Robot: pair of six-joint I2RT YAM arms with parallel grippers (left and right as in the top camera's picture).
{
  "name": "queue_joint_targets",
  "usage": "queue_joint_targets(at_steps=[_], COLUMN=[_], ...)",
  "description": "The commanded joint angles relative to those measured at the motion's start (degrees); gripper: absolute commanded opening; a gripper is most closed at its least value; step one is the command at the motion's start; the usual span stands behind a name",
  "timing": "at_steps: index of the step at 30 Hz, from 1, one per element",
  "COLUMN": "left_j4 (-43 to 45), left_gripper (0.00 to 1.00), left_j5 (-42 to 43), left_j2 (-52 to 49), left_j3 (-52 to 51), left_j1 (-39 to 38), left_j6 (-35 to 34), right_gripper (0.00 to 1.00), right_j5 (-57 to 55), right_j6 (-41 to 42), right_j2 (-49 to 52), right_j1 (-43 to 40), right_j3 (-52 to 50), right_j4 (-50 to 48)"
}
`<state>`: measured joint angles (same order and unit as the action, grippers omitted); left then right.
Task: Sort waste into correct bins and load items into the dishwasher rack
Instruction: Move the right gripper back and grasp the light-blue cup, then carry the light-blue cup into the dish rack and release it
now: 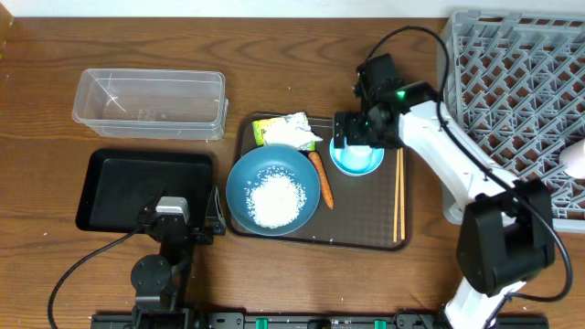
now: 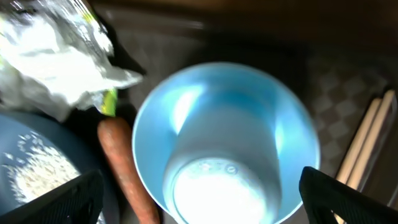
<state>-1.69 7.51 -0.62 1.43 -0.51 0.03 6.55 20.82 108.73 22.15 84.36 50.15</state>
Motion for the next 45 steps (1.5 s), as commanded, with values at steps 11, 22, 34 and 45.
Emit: queue_joint_targets(at_steps=[11, 22, 34, 45], left_j4=[-1.49, -1.49, -1.46, -1.49], left_gripper=[0.98, 0.98, 0.98, 0.98], left_j5=[0.79, 0.79, 0.76, 0.79], left_j2=[0.33, 0.33, 0.33, 0.33], left_j3=[-1.2, -1.2, -1.2, -1.2], left_j1=[-0.17, -0.17, -0.17, -0.17], left_j6=[0.15, 0.15, 0.15, 0.15], right_gripper=[0.85, 0.55, 0.5, 0.55], right_j5=[-6.54, -5.7, -5.79, -13.97], right_j6=[2.38, 2.45, -3.48, -7.17], right_j2=[4.33, 3.19, -6.82, -9.77], right_j1=[1.88, 1.7, -6.43, -33.94], right_j3=[-0.33, 1.55, 20.85, 26.47], right_j4=[1.55, 3.67, 14.64, 8.83])
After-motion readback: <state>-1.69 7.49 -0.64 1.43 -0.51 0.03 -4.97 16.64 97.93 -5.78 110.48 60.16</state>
